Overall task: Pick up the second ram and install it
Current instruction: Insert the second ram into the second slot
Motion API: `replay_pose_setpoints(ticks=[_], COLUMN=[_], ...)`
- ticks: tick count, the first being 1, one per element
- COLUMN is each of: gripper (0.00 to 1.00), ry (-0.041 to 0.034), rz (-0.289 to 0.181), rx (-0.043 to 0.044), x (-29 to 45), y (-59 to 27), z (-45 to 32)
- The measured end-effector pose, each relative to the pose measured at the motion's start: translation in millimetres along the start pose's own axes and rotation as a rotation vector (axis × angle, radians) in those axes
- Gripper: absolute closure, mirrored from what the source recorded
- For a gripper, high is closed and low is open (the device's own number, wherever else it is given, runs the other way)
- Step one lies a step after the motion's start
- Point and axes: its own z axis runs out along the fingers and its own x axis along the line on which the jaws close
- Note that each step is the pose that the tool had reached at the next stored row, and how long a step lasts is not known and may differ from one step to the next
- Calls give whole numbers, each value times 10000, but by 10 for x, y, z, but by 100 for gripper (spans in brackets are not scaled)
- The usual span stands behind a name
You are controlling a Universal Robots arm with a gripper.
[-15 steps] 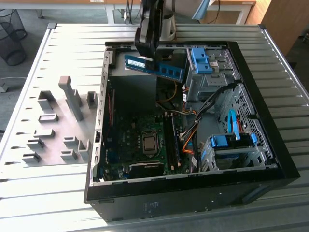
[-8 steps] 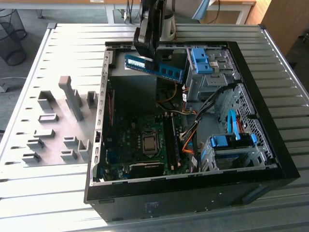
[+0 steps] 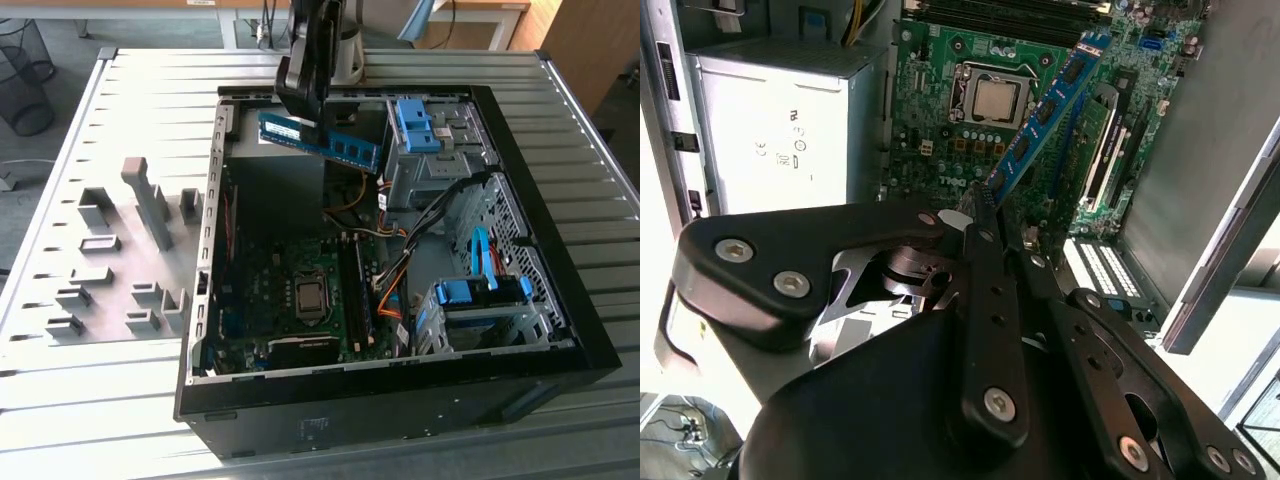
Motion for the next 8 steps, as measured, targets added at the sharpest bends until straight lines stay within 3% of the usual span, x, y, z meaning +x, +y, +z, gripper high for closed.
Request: replay_pose_setpoints(ticks=[8], gripper=[86], ry=[1], rz=[10], rx=[0], x=[0], y=[0], z=[0])
